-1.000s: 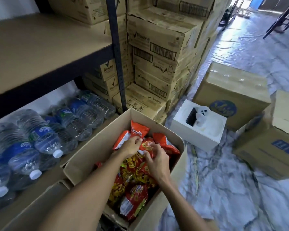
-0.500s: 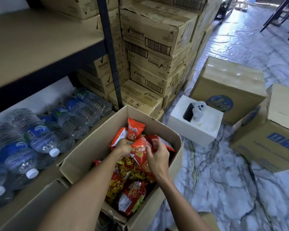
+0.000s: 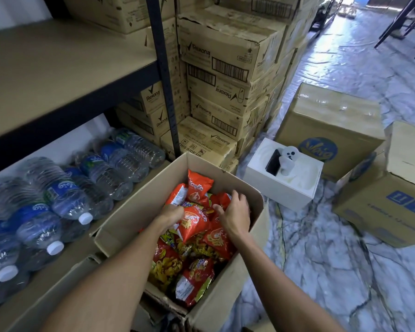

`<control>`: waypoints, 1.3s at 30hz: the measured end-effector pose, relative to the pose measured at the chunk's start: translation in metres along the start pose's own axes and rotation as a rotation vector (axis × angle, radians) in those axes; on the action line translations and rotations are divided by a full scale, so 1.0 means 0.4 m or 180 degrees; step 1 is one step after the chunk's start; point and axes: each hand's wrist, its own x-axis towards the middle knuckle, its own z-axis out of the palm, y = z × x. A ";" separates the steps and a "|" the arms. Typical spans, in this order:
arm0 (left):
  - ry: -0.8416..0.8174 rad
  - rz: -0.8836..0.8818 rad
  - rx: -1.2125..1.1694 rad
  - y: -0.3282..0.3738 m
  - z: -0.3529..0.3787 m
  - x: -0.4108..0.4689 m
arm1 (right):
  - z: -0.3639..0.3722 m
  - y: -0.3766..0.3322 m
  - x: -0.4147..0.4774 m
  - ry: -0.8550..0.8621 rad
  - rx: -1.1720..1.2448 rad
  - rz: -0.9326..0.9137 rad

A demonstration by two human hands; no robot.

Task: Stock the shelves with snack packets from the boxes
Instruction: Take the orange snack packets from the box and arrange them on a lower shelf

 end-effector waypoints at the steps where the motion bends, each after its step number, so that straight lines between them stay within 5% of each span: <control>1: -0.0047 0.0012 0.0040 -0.004 -0.007 0.001 | 0.004 0.006 0.009 -0.0021 -0.0105 0.0031; 7: -0.0380 0.0115 0.0094 -0.016 -0.029 -0.005 | 0.012 0.021 0.038 -0.0183 -0.0532 0.0230; 16: -0.0081 0.0258 0.0299 -0.043 -0.069 -0.012 | 0.013 0.025 0.044 -0.0363 -0.0865 0.0380; 26: 0.0419 0.0465 -0.0047 0.001 -0.147 -0.111 | -0.057 -0.071 0.003 0.0073 0.0200 -0.0021; 34: 0.0564 0.0930 -0.0396 0.023 -0.243 -0.265 | -0.137 -0.227 -0.068 -0.0637 0.2071 0.0139; 39: 0.0760 0.1203 -0.0414 0.035 -0.327 -0.390 | -0.201 -0.312 -0.125 -0.1286 0.1940 -0.0263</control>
